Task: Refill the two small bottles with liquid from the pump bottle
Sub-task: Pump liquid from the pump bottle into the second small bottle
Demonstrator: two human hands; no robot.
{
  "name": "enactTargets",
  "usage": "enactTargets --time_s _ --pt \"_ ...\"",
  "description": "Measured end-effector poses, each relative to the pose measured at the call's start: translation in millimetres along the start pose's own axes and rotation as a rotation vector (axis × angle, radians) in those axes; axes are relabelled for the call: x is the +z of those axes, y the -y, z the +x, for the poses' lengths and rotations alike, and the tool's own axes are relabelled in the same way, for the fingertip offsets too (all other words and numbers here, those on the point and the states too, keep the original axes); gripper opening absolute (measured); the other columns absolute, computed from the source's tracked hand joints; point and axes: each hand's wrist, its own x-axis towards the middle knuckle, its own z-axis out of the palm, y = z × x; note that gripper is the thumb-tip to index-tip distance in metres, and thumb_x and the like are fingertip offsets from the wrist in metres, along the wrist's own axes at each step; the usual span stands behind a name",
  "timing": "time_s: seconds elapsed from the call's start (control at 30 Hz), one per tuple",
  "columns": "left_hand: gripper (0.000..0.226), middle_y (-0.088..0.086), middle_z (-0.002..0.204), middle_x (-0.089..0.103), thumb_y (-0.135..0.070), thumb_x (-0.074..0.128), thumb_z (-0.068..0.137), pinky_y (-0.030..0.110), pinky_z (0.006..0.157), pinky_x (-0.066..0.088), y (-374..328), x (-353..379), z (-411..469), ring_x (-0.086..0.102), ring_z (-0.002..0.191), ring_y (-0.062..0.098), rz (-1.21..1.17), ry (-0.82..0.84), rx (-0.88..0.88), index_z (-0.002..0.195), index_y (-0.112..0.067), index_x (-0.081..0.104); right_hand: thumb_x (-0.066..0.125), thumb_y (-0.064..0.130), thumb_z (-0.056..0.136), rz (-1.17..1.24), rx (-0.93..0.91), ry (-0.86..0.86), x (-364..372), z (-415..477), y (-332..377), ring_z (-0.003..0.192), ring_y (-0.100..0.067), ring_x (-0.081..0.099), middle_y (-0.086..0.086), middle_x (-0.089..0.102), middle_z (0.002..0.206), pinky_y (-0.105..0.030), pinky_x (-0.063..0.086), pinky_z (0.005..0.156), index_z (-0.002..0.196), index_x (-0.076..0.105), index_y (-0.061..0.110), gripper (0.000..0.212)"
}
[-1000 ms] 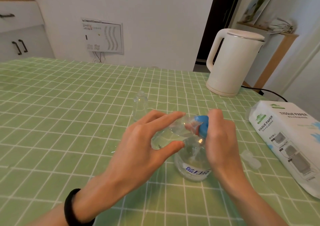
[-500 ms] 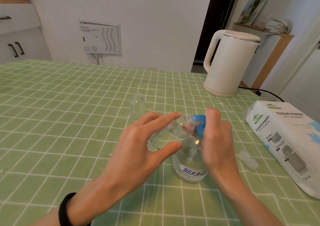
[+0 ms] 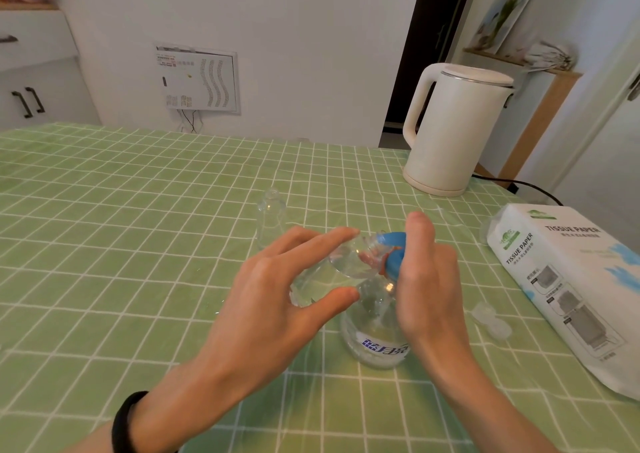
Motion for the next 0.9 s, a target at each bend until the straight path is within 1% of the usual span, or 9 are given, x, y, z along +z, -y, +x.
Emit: enactTargets --time_s 0.07,0.13,0.27,0.33,0.43,0.57,0.7,0.8,0.9 --pt "0.058 -0.027 0.122 0.066 -0.05 0.073 0.086 0.006 0.095 0.043 -0.1 0.0 0.4 0.063 0.116 -0.003 -0.002 0.003 0.002 0.143 -0.043 0.061 0.029 0.057 0.093 -0.015 -0.007 -0.003 -1.0 0.7 -0.8 0.044 -0.014 0.036 0.0 0.044 0.045 -0.037 0.036 0.052 0.043 0.042 0.021 0.063" --pt "0.058 -0.027 0.122 0.065 -0.049 0.073 0.086 0.005 0.095 0.043 0.6 0.4 0.6 0.063 0.116 -0.004 0.004 0.007 0.002 0.143 -0.043 0.061 0.029 0.055 0.089 -0.01 -0.027 0.001 -1.3 1.0 -0.5 0.047 -0.016 0.032 -0.003 0.04 0.046 -0.04 0.033 0.053 0.047 0.035 0.017 0.056" --pt "0.058 -0.029 0.121 0.064 -0.047 0.075 0.087 0.005 0.094 0.042 2.1 0.8 -0.4 0.062 0.114 -0.007 0.019 0.012 -0.002 0.142 -0.043 0.061 0.03 0.052 0.08 -0.049 -0.023 -0.005 -0.2 -0.9 2.1 0.059 -0.043 0.046 -0.03 0.058 0.063 -0.056 0.045 0.059 0.057 0.047 -0.002 0.061" --pt "0.058 -0.029 0.121 0.064 -0.048 0.074 0.086 0.005 0.094 0.042 2.0 0.7 -0.5 0.062 0.115 -0.006 0.013 0.011 -0.002 0.142 -0.044 0.061 0.03 0.05 0.085 -0.033 -0.03 -0.005 -0.6 -1.4 2.9 0.051 -0.033 0.038 -0.023 0.051 0.055 -0.054 0.04 0.055 0.05 0.041 0.008 0.056" --pt "0.058 -0.029 0.122 0.064 -0.05 0.073 0.086 0.005 0.095 0.043 1.8 0.6 0.1 0.062 0.116 -0.006 0.007 0.005 0.009 0.143 -0.044 0.06 0.028 0.055 0.092 -0.037 -0.033 -0.004 -1.4 -0.6 1.5 0.046 -0.016 0.032 0.0 0.038 0.045 -0.04 0.033 0.05 0.044 0.033 0.022 0.059" --pt "0.058 -0.029 0.121 0.065 -0.051 0.073 0.086 0.005 0.094 0.042 2.0 0.6 0.4 0.063 0.115 -0.005 0.009 0.003 0.01 0.143 -0.043 0.061 0.026 0.059 0.092 -0.025 -0.019 0.0 0.4 -0.5 1.5 0.048 -0.019 0.034 -0.015 0.038 0.049 -0.047 0.035 0.051 0.05 0.034 0.009 0.065" --pt "0.058 -0.029 0.12 0.065 -0.052 0.072 0.086 0.004 0.094 0.042 2.4 1.0 0.2 0.062 0.115 -0.006 0.012 0.007 0.008 0.143 -0.044 0.06 0.028 0.053 0.087 -0.018 -0.038 0.005 -1.6 0.0 2.4 0.047 -0.016 0.029 -0.005 0.036 0.046 -0.041 0.03 0.048 0.047 0.032 0.018 0.054" --pt "0.058 -0.028 0.119 0.065 -0.051 0.073 0.086 0.004 0.093 0.042 3.6 1.5 0.2 0.063 0.113 -0.006 0.021 0.012 0.002 0.142 -0.044 0.061 0.03 0.051 0.081 -0.042 -0.024 -0.001 -1.3 -0.2 1.7 0.053 -0.031 0.036 -0.023 0.051 0.054 -0.053 0.04 0.055 0.054 0.038 0.005 0.054" --pt "0.058 -0.028 0.119 0.065 -0.051 0.073 0.086 0.005 0.093 0.042 4.3 1.9 -0.3 0.063 0.113 -0.005 0.019 0.008 0.005 0.143 -0.044 0.06 0.028 0.054 0.079 -0.055 -0.041 -0.018 0.1 -1.0 4.5 0.055 -0.034 0.032 -0.026 0.043 0.055 -0.052 0.039 0.055 0.054 0.033 0.006 0.054"
